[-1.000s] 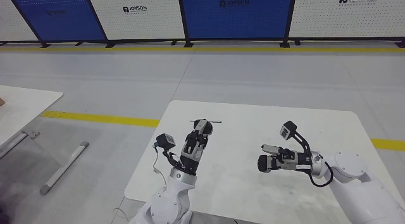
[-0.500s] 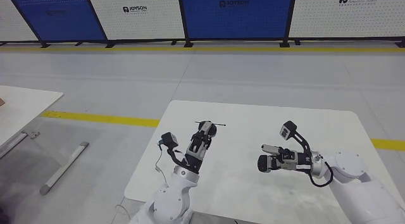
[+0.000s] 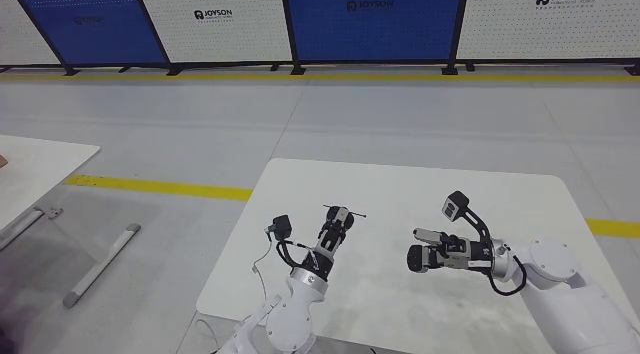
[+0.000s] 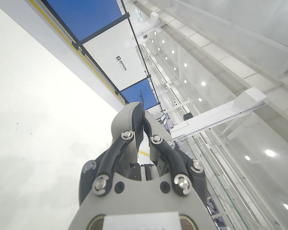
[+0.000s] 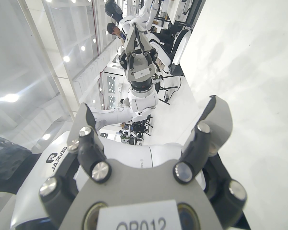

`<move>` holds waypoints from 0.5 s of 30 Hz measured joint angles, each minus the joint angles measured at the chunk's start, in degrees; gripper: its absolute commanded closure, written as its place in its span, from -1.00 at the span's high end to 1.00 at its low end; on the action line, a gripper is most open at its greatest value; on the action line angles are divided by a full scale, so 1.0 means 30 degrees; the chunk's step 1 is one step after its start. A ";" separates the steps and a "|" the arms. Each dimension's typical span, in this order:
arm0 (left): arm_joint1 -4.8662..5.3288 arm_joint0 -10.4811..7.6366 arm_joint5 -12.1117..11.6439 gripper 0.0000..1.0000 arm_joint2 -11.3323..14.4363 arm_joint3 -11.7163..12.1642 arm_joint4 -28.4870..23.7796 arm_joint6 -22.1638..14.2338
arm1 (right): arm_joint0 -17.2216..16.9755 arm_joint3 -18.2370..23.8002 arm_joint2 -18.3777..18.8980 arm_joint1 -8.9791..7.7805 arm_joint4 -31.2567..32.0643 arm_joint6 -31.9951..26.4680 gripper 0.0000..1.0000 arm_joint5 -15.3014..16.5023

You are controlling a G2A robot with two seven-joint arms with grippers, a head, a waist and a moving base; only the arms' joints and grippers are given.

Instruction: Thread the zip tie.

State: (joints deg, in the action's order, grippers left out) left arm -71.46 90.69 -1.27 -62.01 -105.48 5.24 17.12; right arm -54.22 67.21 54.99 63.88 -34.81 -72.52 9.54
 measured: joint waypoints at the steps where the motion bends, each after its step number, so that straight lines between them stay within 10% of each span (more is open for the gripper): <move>1: 0.0000 0.0001 -0.0004 -1.00 -0.0002 -0.0004 -0.0014 0.0000 | 0.0000 0.0000 0.0000 0.0000 0.0000 0.0000 1.00 0.0000; 9: 0.0006 -0.0027 0.0076 -1.00 -0.0006 0.0073 0.0083 -0.0073 | 0.0000 0.0000 0.0000 0.0000 0.0000 0.0000 1.00 0.0000; 15: -0.0092 -0.0518 0.1647 -1.00 0.0476 0.1063 0.1757 -0.0308 | 0.0000 0.0000 0.0000 0.0000 0.0000 0.0000 1.00 0.0000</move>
State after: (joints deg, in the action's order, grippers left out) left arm -71.74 89.13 3.67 -60.58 -102.29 10.51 16.20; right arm -54.22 67.21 54.99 63.88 -34.81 -72.52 9.54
